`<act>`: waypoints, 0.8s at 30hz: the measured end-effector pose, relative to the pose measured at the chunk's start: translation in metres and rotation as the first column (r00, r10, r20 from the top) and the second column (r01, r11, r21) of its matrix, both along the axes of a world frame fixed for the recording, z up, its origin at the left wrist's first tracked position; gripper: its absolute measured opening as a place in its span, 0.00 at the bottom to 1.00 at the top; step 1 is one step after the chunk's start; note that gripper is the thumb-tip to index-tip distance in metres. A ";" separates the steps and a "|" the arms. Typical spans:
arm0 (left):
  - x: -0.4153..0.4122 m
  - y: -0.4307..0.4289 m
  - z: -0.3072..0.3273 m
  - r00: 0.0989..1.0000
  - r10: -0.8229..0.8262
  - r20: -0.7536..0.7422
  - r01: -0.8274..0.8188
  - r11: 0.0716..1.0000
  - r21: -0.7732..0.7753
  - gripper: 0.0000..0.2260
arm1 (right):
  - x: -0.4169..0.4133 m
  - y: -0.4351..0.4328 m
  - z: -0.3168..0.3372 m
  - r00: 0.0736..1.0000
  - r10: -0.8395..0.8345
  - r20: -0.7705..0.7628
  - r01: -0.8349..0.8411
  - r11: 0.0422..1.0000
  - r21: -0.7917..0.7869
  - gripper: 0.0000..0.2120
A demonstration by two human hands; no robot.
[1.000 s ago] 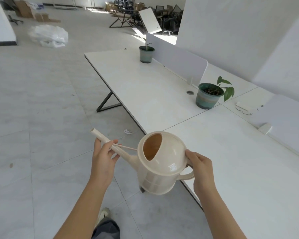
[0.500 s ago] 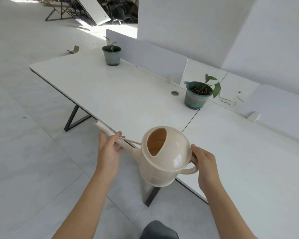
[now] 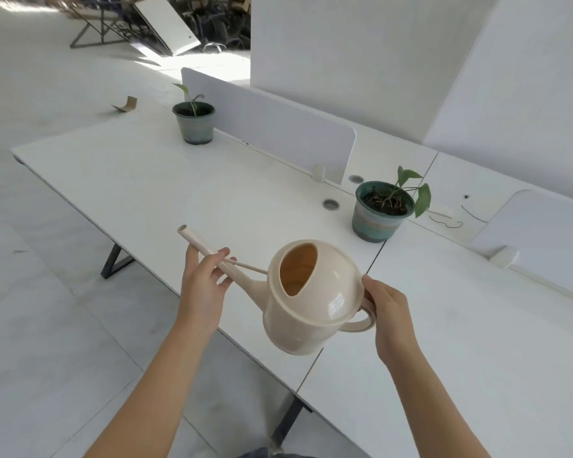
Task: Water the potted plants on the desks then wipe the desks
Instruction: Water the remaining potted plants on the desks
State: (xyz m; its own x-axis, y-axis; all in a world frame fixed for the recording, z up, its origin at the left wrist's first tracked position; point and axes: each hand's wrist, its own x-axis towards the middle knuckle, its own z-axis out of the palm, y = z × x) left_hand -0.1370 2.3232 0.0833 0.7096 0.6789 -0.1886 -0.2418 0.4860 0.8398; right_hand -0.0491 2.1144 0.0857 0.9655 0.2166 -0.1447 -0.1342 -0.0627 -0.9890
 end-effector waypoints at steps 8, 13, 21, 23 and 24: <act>0.064 0.030 -0.007 0.998 0.052 0.027 -0.049 0.994 -0.102 0.21 | 0.042 0.027 -0.006 0.998 -0.050 -0.041 0.053 0.997 0.064 0.24; 0.100 0.046 -0.015 0.997 -0.074 0.037 0.078 0.987 -0.140 0.13 | 0.050 0.039 -0.004 0.983 -0.177 -0.044 0.180 0.982 0.058 0.28; 0.158 0.060 -0.015 0.925 -0.369 0.096 0.376 0.923 -0.084 0.11 | 0.044 0.051 0.001 0.907 -0.420 -0.023 0.421 0.905 0.068 0.23; 0.169 0.057 -0.016 0.895 -0.439 0.082 0.445 0.893 -0.068 0.12 | 0.037 0.049 0.004 0.882 -0.472 -0.009 0.472 0.880 0.051 0.18; 0.174 0.054 -0.017 0.878 -0.474 0.072 0.478 0.876 -0.063 0.12 | 0.034 0.048 0.004 0.869 -0.495 -0.004 0.495 0.868 0.037 0.17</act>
